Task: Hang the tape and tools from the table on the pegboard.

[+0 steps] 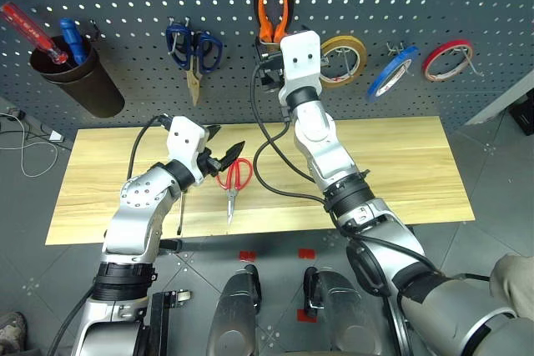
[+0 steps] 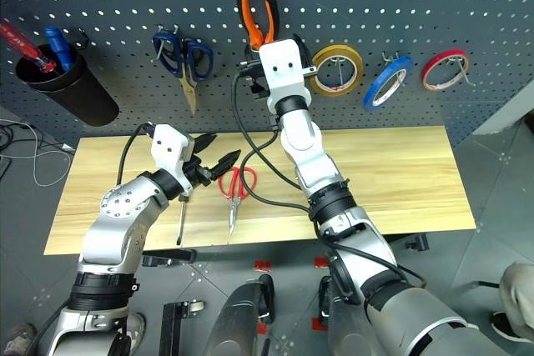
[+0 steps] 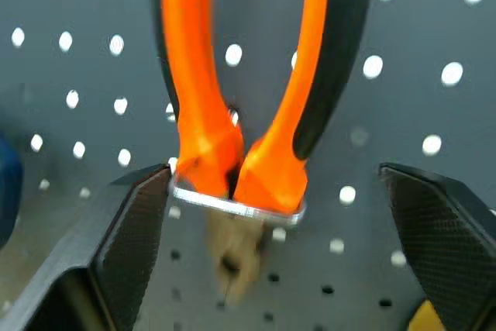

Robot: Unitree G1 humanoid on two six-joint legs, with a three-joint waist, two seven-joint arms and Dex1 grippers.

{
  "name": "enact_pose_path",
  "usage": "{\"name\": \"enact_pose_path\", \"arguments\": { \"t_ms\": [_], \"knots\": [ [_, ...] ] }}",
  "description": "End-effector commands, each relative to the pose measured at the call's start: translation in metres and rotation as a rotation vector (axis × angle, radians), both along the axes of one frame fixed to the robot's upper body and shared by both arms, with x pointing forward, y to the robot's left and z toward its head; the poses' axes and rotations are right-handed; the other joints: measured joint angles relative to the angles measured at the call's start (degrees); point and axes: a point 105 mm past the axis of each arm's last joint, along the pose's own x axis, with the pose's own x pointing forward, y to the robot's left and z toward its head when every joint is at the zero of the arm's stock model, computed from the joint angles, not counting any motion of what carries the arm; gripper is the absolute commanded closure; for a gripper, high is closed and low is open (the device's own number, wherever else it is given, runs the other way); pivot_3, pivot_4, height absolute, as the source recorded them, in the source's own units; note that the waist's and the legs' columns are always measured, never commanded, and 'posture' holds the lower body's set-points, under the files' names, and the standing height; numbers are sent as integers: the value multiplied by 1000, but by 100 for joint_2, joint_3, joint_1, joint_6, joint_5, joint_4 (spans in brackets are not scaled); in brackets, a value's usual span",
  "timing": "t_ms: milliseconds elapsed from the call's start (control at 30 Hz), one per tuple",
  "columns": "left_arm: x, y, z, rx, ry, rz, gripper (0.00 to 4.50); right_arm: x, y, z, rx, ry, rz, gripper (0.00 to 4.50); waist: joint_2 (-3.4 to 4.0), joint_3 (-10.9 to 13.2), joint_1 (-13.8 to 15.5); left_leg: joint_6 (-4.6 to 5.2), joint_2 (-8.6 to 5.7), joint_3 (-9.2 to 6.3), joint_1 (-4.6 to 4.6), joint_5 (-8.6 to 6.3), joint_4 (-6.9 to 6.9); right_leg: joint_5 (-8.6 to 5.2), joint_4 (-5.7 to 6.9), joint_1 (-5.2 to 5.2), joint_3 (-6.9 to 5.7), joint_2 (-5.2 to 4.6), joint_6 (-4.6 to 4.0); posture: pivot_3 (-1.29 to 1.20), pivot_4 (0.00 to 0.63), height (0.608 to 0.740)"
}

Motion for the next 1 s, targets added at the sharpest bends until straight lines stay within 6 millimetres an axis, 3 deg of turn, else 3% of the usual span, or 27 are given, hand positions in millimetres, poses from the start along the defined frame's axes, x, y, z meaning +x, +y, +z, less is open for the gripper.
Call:
{"name": "enact_pose_path", "arguments": {
  "t_ms": [33, 100, 133, 200, 267, 333, 433, 600, 833, 1000],
  "knots": [
    [-9, 3, -14, 25, 49, 37, 591, -25, 9, -3, 10, 44, 121, 0, 0, 0, -5, 0, 0, 0, 0, 0, -1, 0, -1, 0, 2, 0, 0, -4, 350, 740],
    [-11, 4, -19, 29, 73, 55, 38, -33, 7, -7, -10, 63, 144, 0, 0, 0, -16, 1, 0, 0, 0, -1, -5, 0, -3, -1, 2, 0, 0, -4, 350, 740],
    [-13, 6, -25, 32, 103, 67, 38, -37, 7, -11, -20, 82, 164, 0, 0, 0, -17, 1, 2, 0, 0, -1, -6, 0, -3, -2, 1, 1, 0, -9, 347, 740],
    [-24, 11, -53, 55, 229, 130, 38, -63, 9, -39, -88, 182, 318, 0, -1, -1, -13, 0, 3, -3, 0, -1, -4, 0, -1, -2, -2, 2, 0, -12, 347, 740],
    [-33, 18, -85, 85, 386, 247, 38, -104, 8, -80, -160, 357, 531, 0, 0, -1, -9, 3, 0, -8, 6, -3, -5, -2, -6, 10, 1, 1, 3, -18, 346, 740],
    [-37, 16, -97, 73, 472, 285, 38, -126, 3, -101, -206, 451, 612, 0, -1, -1, 22, 14, -4, -18, 5, -12, -3, -7, -15, 19, -1, -1, 11, -23, 345, 740],
    [-39, 15, -109, 109, 554, 317, 38, -142, -1, -118, -270, 525, 665, 0, -7, 3, 8, 23, -6, -20, 0, -17, 8, -8, -7, 16, 0, -2, 15, -40, 346, 740],
    [-36, 12, -125, 85, 648, 366, 38, -154, -7, -130, -320, 594, 714, 0, -9, 1, -5, 13, 3, -27, 15, -8, 4, -11, 4, 18, -2, 8, 26, -51, 342, 740],
    [-28, -1, -141, 108, 714, 381, 38, -153, -12, -132, -329, 622, 725, 0, -13, -5, 0, -1, -4, -24, 14, 3, 6, -8, 3, 20, 1, 5, 27, -68, 338, 740],
    [-24, -2, -152, 132, 750, 390, 1457, -151, -22, -134, -301, 670, 727, 0, -12, -27, -1, -4, -4, -24, 15, 5, 4, -8, 3, 23, -2, 4, 27, -83, 332, 740]
  ]
}}
